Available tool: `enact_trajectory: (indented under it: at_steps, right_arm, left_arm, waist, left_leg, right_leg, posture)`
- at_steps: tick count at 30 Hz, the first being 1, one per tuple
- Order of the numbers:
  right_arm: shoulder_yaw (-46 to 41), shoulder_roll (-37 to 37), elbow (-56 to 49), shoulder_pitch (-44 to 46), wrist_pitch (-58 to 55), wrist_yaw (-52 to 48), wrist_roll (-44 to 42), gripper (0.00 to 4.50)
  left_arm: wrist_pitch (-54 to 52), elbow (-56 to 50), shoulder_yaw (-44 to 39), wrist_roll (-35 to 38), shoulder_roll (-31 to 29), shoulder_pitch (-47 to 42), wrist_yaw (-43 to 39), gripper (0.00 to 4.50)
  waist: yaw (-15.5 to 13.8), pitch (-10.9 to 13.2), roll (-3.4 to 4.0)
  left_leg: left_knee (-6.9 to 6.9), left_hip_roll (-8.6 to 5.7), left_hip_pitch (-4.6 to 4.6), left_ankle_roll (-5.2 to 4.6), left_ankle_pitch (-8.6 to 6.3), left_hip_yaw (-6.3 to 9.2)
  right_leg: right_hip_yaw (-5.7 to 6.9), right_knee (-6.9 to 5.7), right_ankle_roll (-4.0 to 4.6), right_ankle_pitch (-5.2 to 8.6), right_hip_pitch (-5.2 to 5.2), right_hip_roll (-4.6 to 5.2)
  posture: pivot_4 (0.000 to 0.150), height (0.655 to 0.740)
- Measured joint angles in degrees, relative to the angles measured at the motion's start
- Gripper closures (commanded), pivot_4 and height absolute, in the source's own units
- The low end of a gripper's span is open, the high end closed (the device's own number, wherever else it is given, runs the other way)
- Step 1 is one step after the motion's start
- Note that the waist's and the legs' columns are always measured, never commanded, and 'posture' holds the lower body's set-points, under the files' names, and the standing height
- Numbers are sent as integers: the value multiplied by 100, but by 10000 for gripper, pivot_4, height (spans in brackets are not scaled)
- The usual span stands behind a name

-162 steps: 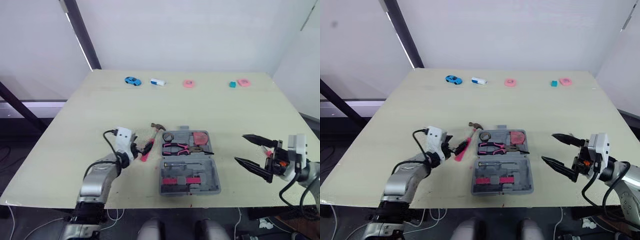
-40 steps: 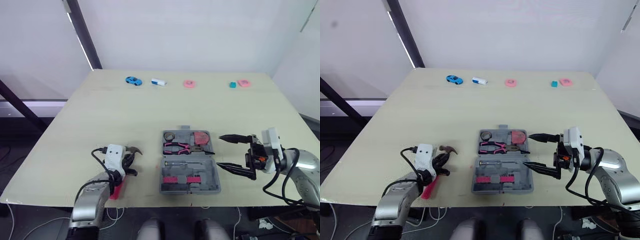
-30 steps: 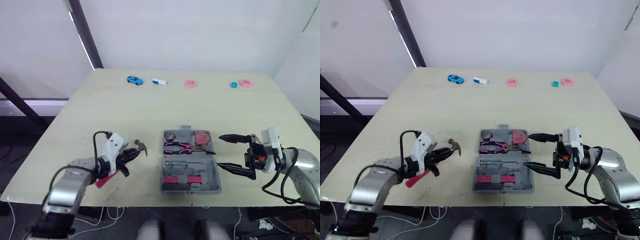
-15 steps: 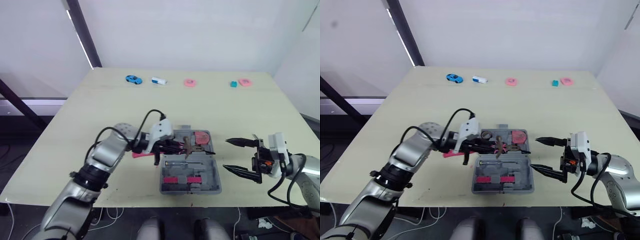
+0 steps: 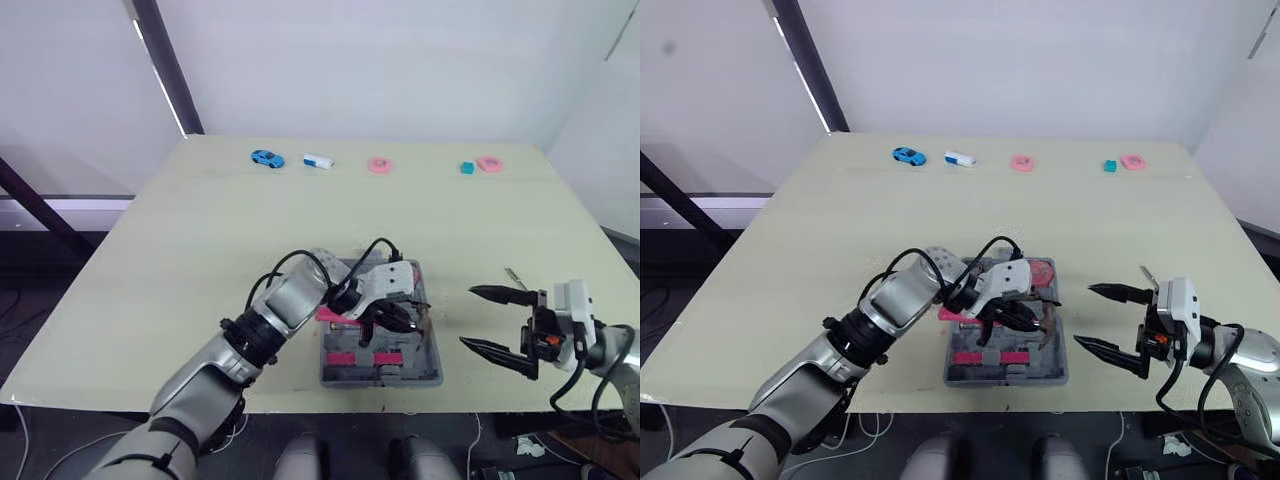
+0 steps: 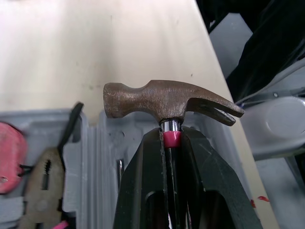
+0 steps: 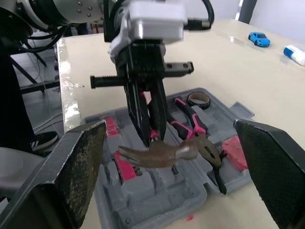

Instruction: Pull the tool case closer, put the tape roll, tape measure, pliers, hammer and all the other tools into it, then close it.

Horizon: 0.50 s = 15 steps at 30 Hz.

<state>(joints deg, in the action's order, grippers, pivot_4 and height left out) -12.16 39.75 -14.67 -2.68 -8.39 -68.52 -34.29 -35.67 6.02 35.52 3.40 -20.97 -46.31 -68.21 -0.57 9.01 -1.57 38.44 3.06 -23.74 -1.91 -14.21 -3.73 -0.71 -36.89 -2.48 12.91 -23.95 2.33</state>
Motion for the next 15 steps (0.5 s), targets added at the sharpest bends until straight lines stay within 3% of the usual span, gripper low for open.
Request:
enact_trajectory:
  at_steps: [15]
  right_arm:
    - [-589,532,968,-163,421,-880,-18,0]
  left_arm:
    - [-77,424,593,-564,466,-78,-21,44622]
  waist:
    - [-15,-1,5]
  left_leg:
    - [7,-6,-3,0,0,15]
  right_leg:
    - [-49,-2,3,2,9,-34]
  posture:
    - [1500,7395]
